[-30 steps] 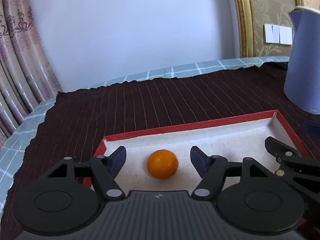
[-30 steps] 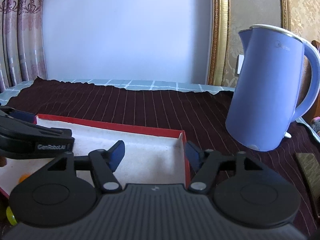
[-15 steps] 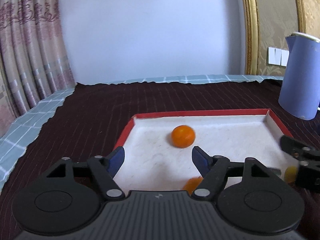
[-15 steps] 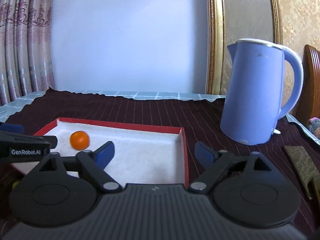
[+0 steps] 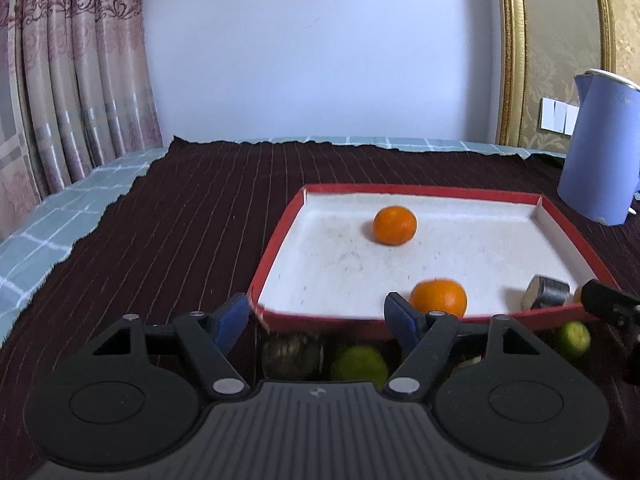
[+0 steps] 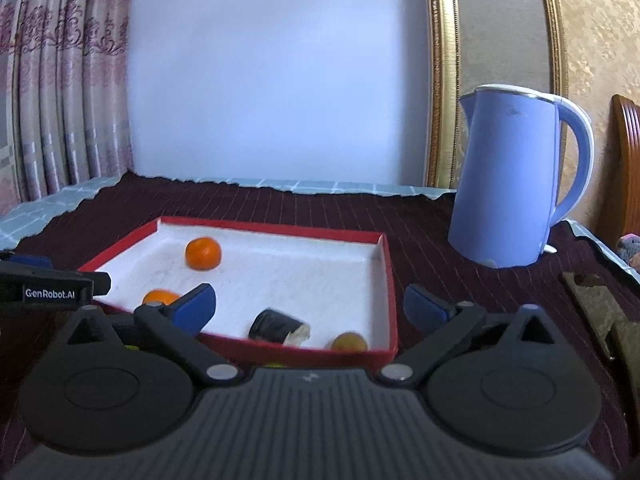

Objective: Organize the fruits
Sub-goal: 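Withdraw both open tools from the tray toward the remaining fruit, then hold both open tools above the loose fruit beside the tray rim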

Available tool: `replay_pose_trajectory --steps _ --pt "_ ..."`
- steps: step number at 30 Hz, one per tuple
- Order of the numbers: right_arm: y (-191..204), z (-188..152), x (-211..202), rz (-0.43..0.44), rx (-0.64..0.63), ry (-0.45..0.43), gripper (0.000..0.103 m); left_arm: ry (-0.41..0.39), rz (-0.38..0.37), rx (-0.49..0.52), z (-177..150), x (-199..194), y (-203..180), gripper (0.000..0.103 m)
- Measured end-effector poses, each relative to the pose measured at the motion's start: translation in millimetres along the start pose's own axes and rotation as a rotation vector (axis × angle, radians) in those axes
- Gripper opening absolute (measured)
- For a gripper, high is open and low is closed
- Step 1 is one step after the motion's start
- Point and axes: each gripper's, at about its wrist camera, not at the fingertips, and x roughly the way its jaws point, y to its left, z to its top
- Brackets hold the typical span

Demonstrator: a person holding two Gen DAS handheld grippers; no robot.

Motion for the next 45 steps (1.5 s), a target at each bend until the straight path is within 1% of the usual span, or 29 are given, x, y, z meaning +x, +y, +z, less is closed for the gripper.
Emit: replay_pose_trajectory --steps 1,2,5,8,9,10,14,19,23,25,45 --pt "1.4 -2.8 0.2 -0.004 -0.008 0.008 0.103 -0.001 -0.005 -0.002 -3.5 -0.7 1.2 0.079" --pt "2.4 -5.8 1.1 -0.011 -0.015 0.019 0.103 -0.003 -0.008 -0.003 -6.9 -1.1 2.1 0.085" --pt "-0.1 -14.0 5.1 -0.018 -0.005 0.041 0.103 -0.005 0.005 0.005 -17.4 1.2 1.0 0.086" --pt "-4.7 -20.5 6.9 -0.018 0.026 0.057 0.103 0.02 0.002 0.006 -24.5 6.6 1.1 0.087" --pt "-6.0 -22.1 7.1 -0.019 0.033 0.061 0.103 0.023 -0.008 -0.003 -26.3 8.4 1.8 0.091" --pt "-6.8 -23.3 7.7 -0.02 0.038 0.063 0.103 0.027 -0.011 -0.007 -27.0 9.9 2.0 0.093" --pt "-9.7 -26.0 11.0 -0.019 0.053 0.078 0.103 0.041 0.015 -0.016 -26.6 15.5 1.4 0.103" --pt "-10.6 -26.3 16.1 -0.006 0.059 0.099 0.103 0.068 0.015 -0.031 -23.5 29.2 0.3 0.103" --pt "-12.6 -27.3 17.7 0.002 0.068 0.103 0.103 0.108 -0.024 -0.088 -22.2 41.1 7.8 0.103" --pt "-14.2 -28.2 18.7 0.005 0.075 0.107 0.103 0.107 -0.042 -0.118 -24.2 41.8 12.4 0.103" --pt "-30.5 -32.4 25.9 0.033 0.173 0.137 0.103 0.107 -0.035 -0.11 -24.5 42.3 9.0 0.103"
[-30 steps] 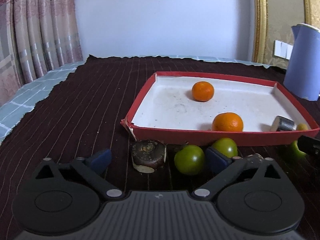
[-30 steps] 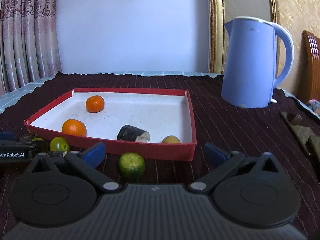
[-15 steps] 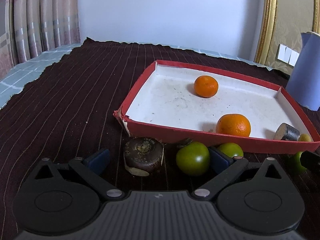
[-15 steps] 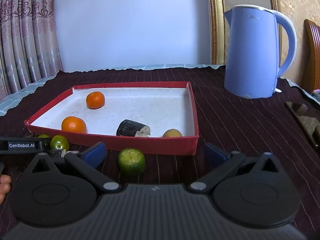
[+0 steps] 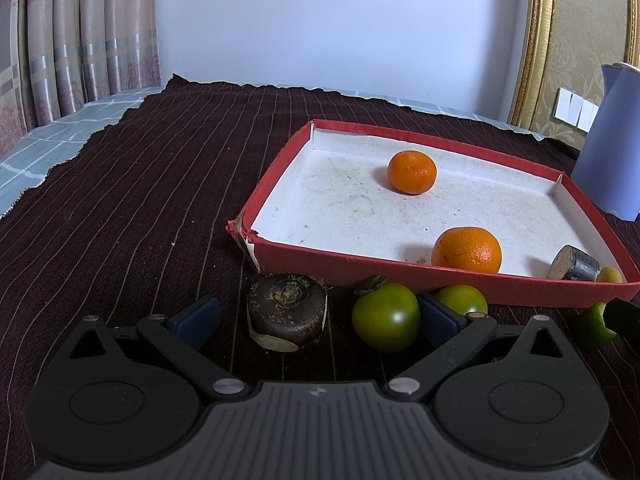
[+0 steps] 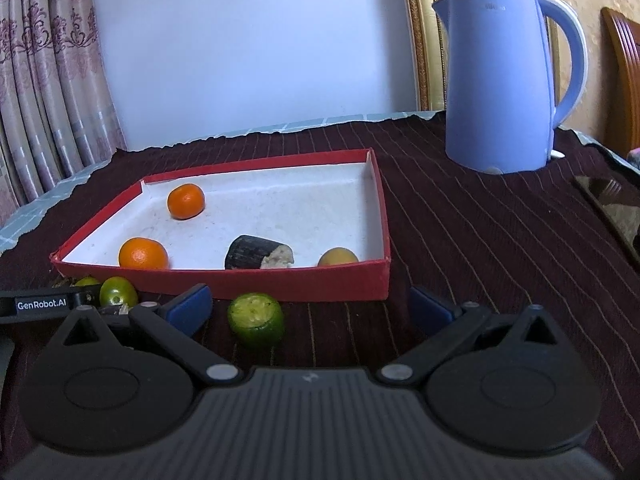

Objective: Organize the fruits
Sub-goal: 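Hold both open tools above the loose fruit beside the tray rim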

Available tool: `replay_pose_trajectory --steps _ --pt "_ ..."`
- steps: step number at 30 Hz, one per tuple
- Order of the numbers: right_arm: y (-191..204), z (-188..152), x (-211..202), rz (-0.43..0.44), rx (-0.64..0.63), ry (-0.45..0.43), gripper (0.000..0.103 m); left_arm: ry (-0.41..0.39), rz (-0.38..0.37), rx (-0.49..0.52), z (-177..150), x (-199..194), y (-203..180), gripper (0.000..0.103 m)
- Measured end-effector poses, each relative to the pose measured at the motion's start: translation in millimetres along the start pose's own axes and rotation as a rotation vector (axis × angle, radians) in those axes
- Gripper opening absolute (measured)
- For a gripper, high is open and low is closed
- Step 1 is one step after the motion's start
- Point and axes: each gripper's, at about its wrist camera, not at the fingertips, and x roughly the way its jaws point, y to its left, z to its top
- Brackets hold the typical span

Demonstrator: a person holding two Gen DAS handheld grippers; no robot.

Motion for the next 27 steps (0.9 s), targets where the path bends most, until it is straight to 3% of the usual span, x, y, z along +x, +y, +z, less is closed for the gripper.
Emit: replay_pose_trajectory --steps 27 --pt "-7.0 -0.5 7.6 0.028 0.053 0.043 0.103 0.007 0.011 0.019 -0.1 1.0 -2.4 0.103"
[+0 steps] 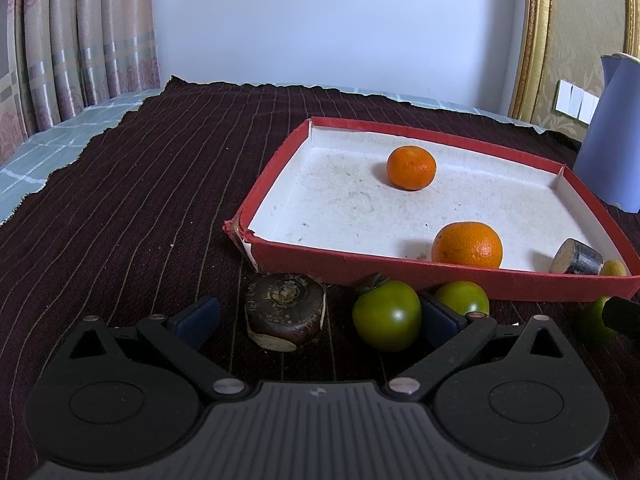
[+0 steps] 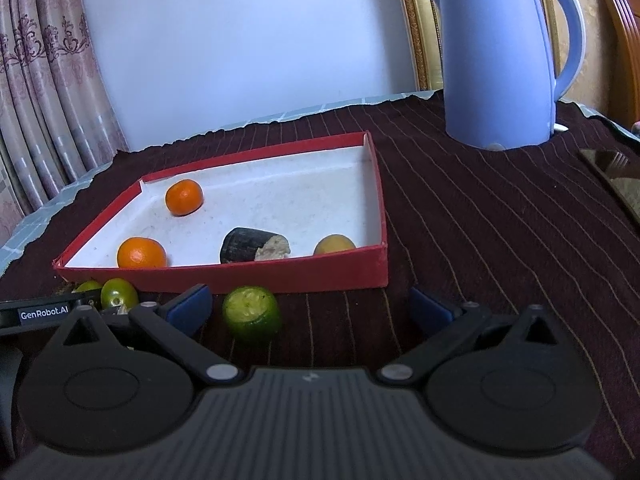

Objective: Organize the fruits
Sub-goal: 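Hold both open tools above the loose fruit beside the tray rim, then close the left tool on a dark round slice while the right tool closes on a yellow-brown fruit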

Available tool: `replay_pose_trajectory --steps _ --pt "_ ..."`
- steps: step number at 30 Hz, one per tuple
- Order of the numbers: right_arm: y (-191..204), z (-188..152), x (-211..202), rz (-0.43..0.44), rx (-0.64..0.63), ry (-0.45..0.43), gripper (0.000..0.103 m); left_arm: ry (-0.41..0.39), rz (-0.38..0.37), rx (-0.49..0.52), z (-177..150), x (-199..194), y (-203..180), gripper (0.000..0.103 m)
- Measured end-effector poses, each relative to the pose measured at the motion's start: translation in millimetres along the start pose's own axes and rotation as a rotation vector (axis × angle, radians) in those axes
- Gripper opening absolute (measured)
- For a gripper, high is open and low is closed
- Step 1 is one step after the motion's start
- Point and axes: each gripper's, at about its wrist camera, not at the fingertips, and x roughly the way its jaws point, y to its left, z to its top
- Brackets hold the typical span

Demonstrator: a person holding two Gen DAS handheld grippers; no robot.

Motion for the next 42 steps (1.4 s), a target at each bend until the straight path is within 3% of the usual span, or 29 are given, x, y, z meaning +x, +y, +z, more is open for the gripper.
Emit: replay_pose_trajectory --steps 4,14,24,28,31,34,37,40,42 --pt "1.2 0.2 0.5 -0.007 -0.006 0.002 0.103 0.01 0.027 0.027 0.3 2.1 -5.2 0.103" --pt "3.9 0.1 -0.3 -0.019 -0.021 -0.008 0.103 0.027 0.013 0.045 2.4 2.9 -3.0 0.103" --pt "15.8 -4.2 -17.2 -0.034 -0.093 -0.056 0.103 0.19 -0.037 0.101 22.4 9.7 -0.3 0.103" --pt "27.5 -9.2 -25.6 -0.028 -0.151 -0.059 0.103 0.082 -0.069 0.127 8.7 6.4 3.0 0.103" --pt "31.8 -10.8 -34.1 -0.012 -0.162 -0.079 0.103 0.078 -0.059 0.123 12.4 1.3 5.0 0.103" --pt "36.1 -11.5 -42.4 -0.003 -0.184 -0.108 0.103 -0.074 0.015 0.14 9.9 -26.3 10.6 0.103" --pt "43.1 -13.3 -44.9 0.017 -0.229 -0.078 0.103 -0.195 0.096 0.216 8.3 -52.5 13.7 0.103" --pt "48.2 -16.6 -43.6 0.037 -0.246 -0.051 0.103 -0.219 0.22 0.254 9.7 -58.2 20.4 0.103" --pt "52.2 -19.1 -42.0 0.039 -0.245 -0.045 0.103 -0.211 0.236 0.225 12.3 -55.8 31.3 0.103"
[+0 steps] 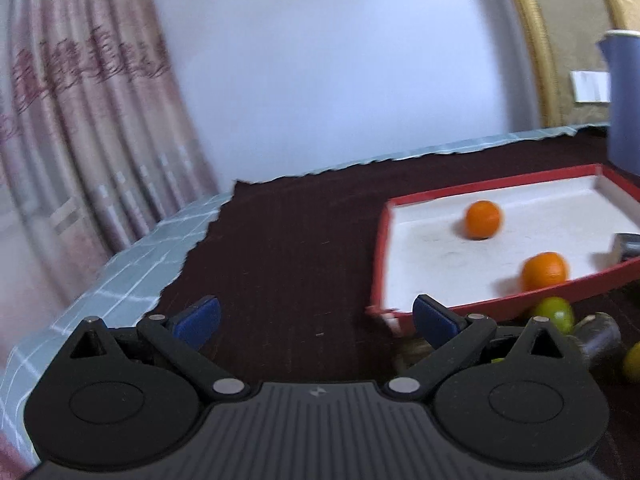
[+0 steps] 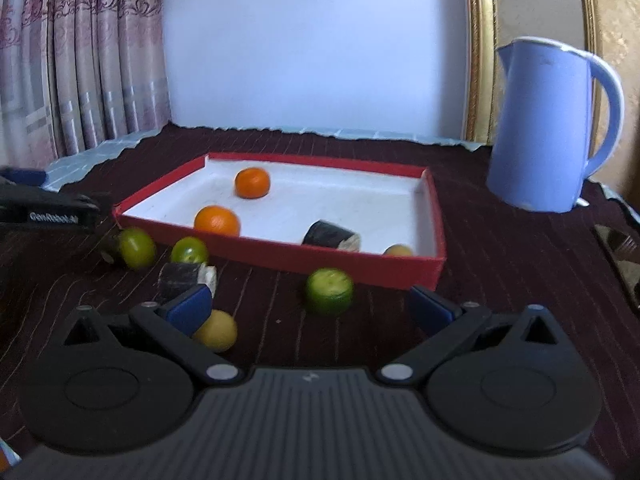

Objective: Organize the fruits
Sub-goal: 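Close the left tool on a dark round slice while the right tool closes on a yellow-brown fruit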

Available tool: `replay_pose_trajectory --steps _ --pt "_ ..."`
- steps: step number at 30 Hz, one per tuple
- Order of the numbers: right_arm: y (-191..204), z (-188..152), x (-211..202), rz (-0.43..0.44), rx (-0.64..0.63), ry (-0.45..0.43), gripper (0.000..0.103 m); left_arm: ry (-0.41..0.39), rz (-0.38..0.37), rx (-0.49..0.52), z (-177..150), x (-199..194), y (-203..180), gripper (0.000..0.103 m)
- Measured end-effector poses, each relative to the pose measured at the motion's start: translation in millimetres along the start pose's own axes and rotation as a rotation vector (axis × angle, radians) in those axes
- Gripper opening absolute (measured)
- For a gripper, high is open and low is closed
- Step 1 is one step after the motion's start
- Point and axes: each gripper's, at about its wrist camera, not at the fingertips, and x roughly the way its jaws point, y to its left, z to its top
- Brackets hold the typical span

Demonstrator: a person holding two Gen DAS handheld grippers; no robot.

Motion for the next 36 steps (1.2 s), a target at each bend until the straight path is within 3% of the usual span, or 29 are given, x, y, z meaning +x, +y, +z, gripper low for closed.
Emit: replay_pose_trajectory --steps 6,9,11,14,19,21,25,29,36 --pt "17.7 -4.6 -0.5 0.016 -0.087 0.012 0.103 0.087 -0.116 -0.179 -5.7 21.9 36.6 0.103" --pt "22.4 -4.2 -1.0 0.035 -0.105 0.023 0.102 0.116 -0.118 -0.13 -8.3 24.2 31.0 0.103" --pt "22.9 -4.4 0.8 0.039 -0.104 0.036 0.101 0.09 -0.113 -0.094 -10.7 19.1 21.7 0.103" --pt "21.4 -5.0 7.5 0.051 -0.083 0.073 0.089 0.057 -0.122 -0.058 -13.4 14.0 9.4 0.103" --pt "27.9 -5.2 15.0 0.067 -0.119 0.11 0.081 0.108 -0.144 -0.077 -15.9 26.4 8.5 0.103" --pt "30.7 -3.8 18.2 0.089 -0.124 0.126 0.066 0.12 -0.152 -0.079 -17.8 29.2 11.3 0.103" --pt "39.1 -1.2 22.7 0.108 -0.157 0.142 0.051 0.118 -0.164 -0.061 -18.7 29.7 13.9 0.103" --pt "42.7 -0.3 22.4 0.139 -0.161 0.142 0.029 0.104 -0.162 -0.006 -17.1 27.6 8.1 0.103" --pt "40.6 -1.8 18.7 0.154 -0.16 0.134 0.027 0.089 -0.261 0.048 -16.9 21.1 -7.1 0.103"
